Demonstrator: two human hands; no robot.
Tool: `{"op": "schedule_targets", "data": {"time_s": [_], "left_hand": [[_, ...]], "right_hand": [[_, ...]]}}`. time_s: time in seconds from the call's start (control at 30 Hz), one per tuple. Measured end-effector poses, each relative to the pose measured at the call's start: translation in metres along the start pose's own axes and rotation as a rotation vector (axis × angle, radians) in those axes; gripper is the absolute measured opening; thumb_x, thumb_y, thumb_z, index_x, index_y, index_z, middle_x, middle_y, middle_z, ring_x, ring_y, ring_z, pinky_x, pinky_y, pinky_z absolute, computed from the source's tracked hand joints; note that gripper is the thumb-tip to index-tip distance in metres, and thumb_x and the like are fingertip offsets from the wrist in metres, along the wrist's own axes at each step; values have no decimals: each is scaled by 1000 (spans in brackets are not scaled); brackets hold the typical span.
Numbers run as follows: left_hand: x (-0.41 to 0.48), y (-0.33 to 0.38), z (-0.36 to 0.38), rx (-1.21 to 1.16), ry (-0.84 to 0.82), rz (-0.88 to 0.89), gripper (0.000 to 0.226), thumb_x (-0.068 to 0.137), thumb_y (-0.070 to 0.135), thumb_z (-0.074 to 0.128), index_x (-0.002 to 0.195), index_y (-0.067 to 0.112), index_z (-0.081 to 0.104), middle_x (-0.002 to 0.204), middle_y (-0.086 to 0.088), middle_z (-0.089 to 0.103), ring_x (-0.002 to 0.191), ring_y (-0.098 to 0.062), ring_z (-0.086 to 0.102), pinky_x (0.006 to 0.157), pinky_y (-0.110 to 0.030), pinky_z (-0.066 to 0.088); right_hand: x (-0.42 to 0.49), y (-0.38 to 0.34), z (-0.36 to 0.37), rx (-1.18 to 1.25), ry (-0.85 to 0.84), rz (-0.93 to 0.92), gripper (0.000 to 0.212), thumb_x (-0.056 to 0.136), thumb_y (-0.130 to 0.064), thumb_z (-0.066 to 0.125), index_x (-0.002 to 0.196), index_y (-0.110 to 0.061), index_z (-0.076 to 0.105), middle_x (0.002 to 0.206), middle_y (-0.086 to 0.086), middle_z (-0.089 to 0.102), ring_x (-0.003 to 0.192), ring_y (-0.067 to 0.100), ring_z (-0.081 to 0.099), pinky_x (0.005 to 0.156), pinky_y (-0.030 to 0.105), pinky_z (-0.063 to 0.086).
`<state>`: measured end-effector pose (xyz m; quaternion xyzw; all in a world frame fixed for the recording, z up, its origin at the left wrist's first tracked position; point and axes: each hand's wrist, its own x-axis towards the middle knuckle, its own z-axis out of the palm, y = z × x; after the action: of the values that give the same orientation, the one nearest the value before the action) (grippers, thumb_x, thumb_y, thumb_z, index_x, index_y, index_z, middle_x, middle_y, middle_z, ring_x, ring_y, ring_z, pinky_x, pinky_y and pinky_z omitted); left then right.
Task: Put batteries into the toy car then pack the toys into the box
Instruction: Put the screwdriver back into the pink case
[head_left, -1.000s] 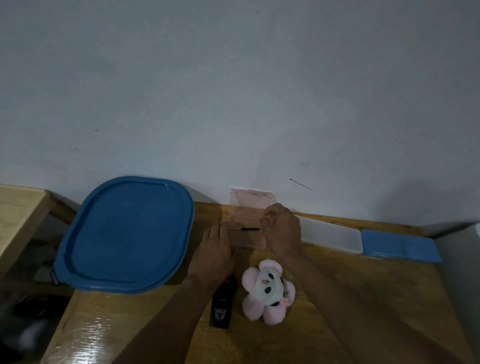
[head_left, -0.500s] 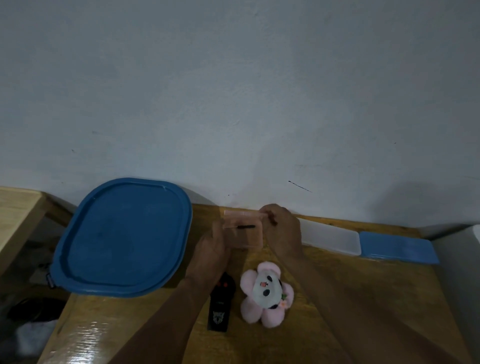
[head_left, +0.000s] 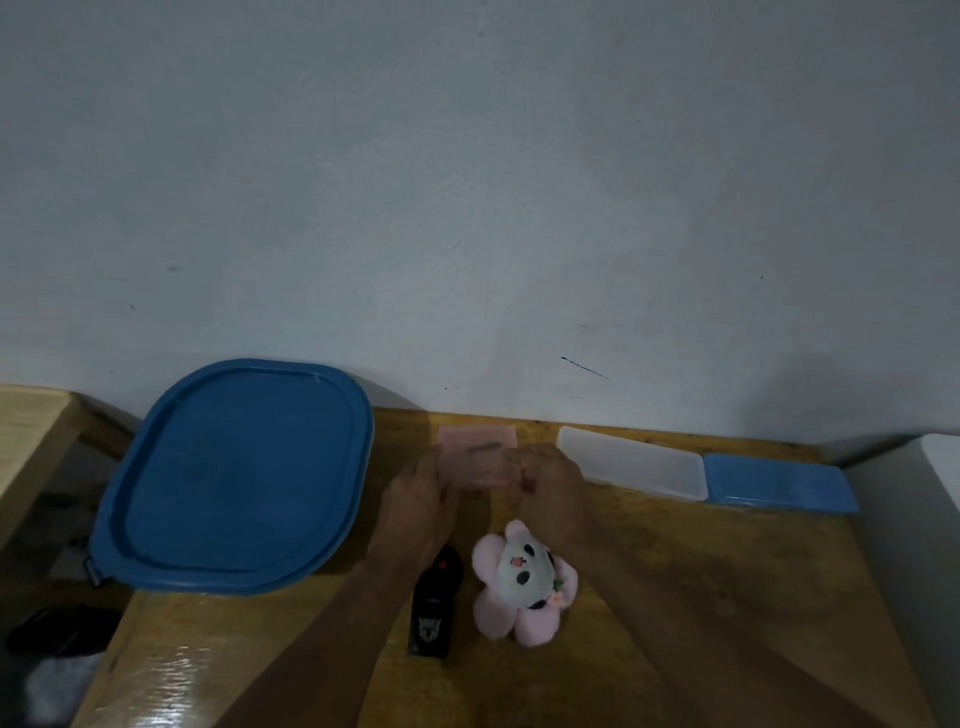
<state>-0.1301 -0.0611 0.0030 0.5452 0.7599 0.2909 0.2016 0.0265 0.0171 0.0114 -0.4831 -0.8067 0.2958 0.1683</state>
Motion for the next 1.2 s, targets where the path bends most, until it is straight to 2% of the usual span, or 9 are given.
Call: {"op": "schedule_targets", "data": {"time_s": [0.1, 0.23, 0.37, 0.47, 0.57, 0.77, 0.93, 1.03, 1.2], "left_hand": [[2, 0, 0, 14, 16, -9, 19, 94, 13, 51, 111, 12, 60, 91, -2, 66, 75, -12, 59, 61, -19, 40], [4, -1, -2, 37, -1, 34, 25, 92, 3, 51, 108, 13, 68, 87, -6, 69, 72, -18, 63, 61, -28, 52], [6, -3, 0, 93, -3, 91, 25, 87, -3, 58, 101, 11, 73, 86, -8, 71, 70, -21, 66, 60, -28, 55], [7, -4, 1, 117, -15, 84, 26, 83, -6, 61, 99, 10, 74, 87, -9, 70, 70, -23, 66, 57, -23, 49], [9, -6, 3, 161, -50, 71, 31, 80, -6, 62, 103, 11, 73, 93, -10, 69, 74, -22, 65, 56, -20, 44], [17, -5, 2, 212, -112, 63, 31, 86, 5, 60, 113, 17, 68, 112, -2, 66, 94, -17, 63, 78, -23, 54], [16, -4, 0, 220, -105, 54, 32, 89, 4, 55, 116, 19, 66, 111, -1, 65, 93, -15, 62, 73, -18, 49], [14, -2, 1, 197, -86, 38, 29, 93, 6, 50, 116, 16, 66, 110, -3, 65, 91, -15, 60, 67, -14, 39], [11, 1, 2, 163, -63, 28, 26, 95, 6, 47, 113, 13, 64, 106, -7, 65, 91, -20, 62, 69, -18, 41]], "right_hand": [[2, 6, 1, 5, 16, -9, 23, 82, 0, 62, 98, -11, 75, 95, 14, 69, 85, 26, 64, 78, 34, 53], [2, 12, 1, -4, -13, -60, 17, 83, -2, 61, 89, -6, 76, 81, 11, 72, 73, 21, 64, 66, 34, 53], [2, 14, 3, -36, -11, -102, 22, 84, -1, 62, 99, -10, 75, 87, 11, 73, 78, 23, 65, 70, 35, 54], [1, 16, 5, -73, -16, -131, 22, 84, -2, 61, 100, -9, 75, 87, 11, 73, 79, 26, 65, 69, 35, 54], [1, 17, 8, -93, -18, -113, 26, 85, -1, 60, 105, -13, 73, 95, 9, 72, 84, 23, 66, 73, 30, 52], [2, 16, 11, -102, -11, -107, 28, 84, 2, 58, 103, -11, 74, 93, 10, 71, 81, 25, 66, 69, 31, 54], [2, 13, 9, -151, -24, -120, 28, 82, 4, 60, 101, -11, 74, 89, 11, 71, 79, 25, 64, 67, 28, 50], [3, 14, 10, -182, -30, -105, 28, 80, 5, 60, 99, -11, 75, 87, 10, 70, 77, 25, 64, 64, 24, 46], [2, 10, 9, -213, -43, -99, 25, 85, 1, 56, 95, -12, 74, 86, 7, 69, 77, 23, 62, 62, 22, 37]]}}
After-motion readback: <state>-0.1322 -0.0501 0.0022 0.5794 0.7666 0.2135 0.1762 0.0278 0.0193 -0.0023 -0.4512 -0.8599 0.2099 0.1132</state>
